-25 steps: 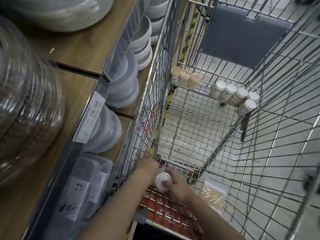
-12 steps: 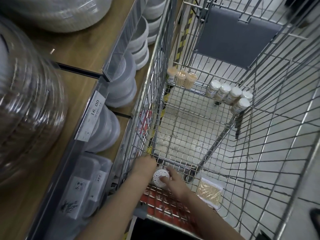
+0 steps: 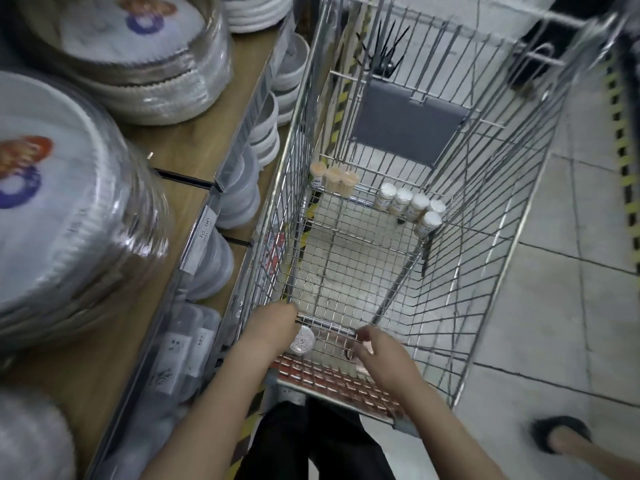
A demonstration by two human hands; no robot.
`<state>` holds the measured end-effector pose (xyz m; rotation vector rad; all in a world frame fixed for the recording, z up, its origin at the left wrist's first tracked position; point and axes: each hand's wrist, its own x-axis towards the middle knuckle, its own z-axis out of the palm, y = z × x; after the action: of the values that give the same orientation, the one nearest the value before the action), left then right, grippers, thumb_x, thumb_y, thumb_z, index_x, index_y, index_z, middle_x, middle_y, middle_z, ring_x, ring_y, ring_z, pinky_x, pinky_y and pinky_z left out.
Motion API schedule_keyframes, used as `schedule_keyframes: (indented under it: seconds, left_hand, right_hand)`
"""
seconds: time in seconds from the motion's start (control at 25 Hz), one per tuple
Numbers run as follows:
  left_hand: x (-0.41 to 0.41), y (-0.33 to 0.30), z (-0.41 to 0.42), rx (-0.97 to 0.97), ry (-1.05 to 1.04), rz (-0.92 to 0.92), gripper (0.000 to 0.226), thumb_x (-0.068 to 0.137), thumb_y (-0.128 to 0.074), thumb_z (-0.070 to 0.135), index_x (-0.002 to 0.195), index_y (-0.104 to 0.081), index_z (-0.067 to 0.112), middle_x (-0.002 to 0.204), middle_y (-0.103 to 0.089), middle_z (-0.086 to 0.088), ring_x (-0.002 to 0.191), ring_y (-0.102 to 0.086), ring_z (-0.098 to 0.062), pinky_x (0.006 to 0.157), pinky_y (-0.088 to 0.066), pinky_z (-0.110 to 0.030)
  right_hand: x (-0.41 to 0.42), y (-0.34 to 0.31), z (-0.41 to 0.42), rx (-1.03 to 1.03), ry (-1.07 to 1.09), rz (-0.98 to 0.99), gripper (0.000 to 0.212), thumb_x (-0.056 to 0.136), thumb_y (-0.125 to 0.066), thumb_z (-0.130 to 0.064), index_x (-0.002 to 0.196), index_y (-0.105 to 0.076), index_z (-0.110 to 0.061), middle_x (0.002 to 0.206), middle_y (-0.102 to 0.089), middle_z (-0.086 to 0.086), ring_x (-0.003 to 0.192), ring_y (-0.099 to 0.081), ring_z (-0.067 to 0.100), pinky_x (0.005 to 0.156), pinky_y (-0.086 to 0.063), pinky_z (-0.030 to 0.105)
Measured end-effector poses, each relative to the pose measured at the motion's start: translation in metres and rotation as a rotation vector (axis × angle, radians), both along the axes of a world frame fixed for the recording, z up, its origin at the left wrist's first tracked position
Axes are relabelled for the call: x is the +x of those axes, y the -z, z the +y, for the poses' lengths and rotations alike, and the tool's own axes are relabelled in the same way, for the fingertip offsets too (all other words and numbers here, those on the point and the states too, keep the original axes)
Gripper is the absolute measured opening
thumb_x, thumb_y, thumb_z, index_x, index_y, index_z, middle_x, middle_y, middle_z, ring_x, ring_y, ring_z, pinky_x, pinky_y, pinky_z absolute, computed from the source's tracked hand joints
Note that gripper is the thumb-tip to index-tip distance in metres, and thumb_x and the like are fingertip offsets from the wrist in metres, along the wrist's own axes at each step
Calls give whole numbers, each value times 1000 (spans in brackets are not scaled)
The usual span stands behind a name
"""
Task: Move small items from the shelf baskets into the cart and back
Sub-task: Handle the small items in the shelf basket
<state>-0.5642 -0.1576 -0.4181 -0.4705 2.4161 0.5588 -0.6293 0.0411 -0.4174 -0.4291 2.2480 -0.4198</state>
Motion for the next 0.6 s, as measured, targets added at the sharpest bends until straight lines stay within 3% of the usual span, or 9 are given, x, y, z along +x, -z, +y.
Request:
schedule_keyframes:
  seconds: [0.28, 0.44, 0.6]
  left_hand:
    - [53, -117, 42, 138, -265, 249, 36, 95, -52, 28, 131, -52, 21, 126, -60, 0, 110, -57, -16, 93, -47, -33]
    - [116, -167, 75, 76, -412, 329, 28, 94, -54, 31, 121, -58, 26, 116, -63, 6, 101, -59, -9, 86, -48, -28]
    - [195, -205, 130, -3, -697, 407, 31, 95, -52, 33, 125, -55, 30, 118, -61, 8, 101, -56, -7, 79, -44, -22]
  right_hand:
    - [19, -108, 63, -42, -155, 194, 37, 98, -45, -33, 132, -49, -20, 133, -55, -3, 118, -53, 14, 94, -40, 25]
    - [35, -149, 86, -166, -287, 217, 34, 97, -47, -31, 129, -51, -21, 129, -56, -6, 115, -54, 11, 90, -39, 21]
    - [52, -174, 106, -239, -502, 206, 30, 96, -50, -30, 125, -54, -23, 126, -59, -5, 114, -55, 12, 90, -40, 24]
